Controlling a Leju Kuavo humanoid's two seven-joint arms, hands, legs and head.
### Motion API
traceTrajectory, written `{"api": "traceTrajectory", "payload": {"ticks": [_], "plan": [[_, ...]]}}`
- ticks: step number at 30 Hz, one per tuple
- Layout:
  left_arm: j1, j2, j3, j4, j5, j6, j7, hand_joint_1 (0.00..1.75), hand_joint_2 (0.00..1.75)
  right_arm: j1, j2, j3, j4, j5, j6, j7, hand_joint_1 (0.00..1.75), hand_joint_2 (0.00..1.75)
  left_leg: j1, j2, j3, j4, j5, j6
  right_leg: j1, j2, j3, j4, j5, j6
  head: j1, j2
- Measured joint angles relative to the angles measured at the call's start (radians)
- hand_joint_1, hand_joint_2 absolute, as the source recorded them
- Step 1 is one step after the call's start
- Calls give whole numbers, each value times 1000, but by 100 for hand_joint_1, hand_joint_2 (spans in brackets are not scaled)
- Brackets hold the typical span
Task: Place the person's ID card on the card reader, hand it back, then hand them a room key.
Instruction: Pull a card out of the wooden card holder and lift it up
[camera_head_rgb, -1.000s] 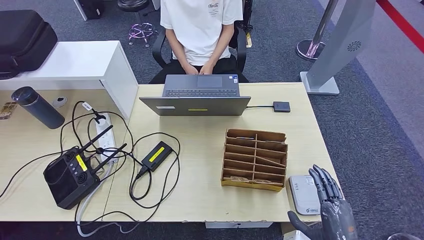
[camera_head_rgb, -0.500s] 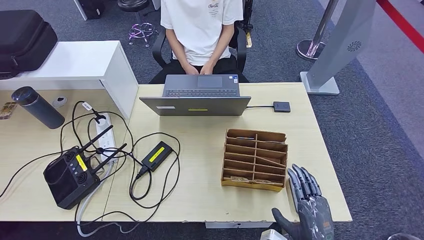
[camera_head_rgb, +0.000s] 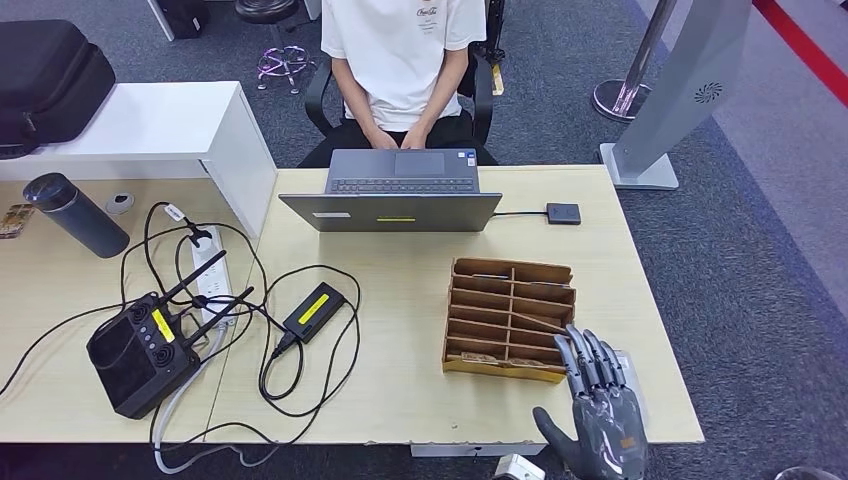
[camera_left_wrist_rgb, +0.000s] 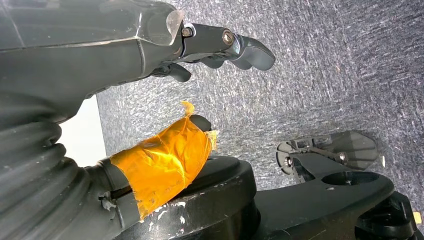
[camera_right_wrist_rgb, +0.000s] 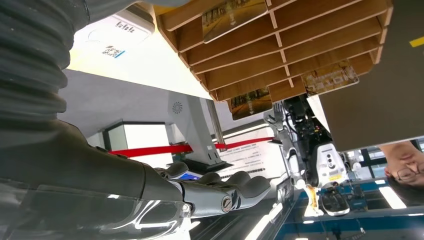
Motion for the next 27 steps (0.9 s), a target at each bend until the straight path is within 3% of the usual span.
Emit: {"api": "traceTrajectory", "payload": {"ticks": [7, 27], "plan": [[-1, 0, -8, 0, -10, 0, 0, 0, 175, -21, 48, -25, 82, 70, 0, -4, 0, 175, 0, 0, 0, 0, 0, 0, 0, 0, 0, 0, 0, 0, 0, 0], [-2, 1, -30, 0, -25, 0, 0, 0, 175, -66, 149, -102, 231, 27, -1, -83, 0, 175, 0, 0, 0, 0, 0, 0, 0, 0, 0, 0, 0, 0, 0, 0]]}}
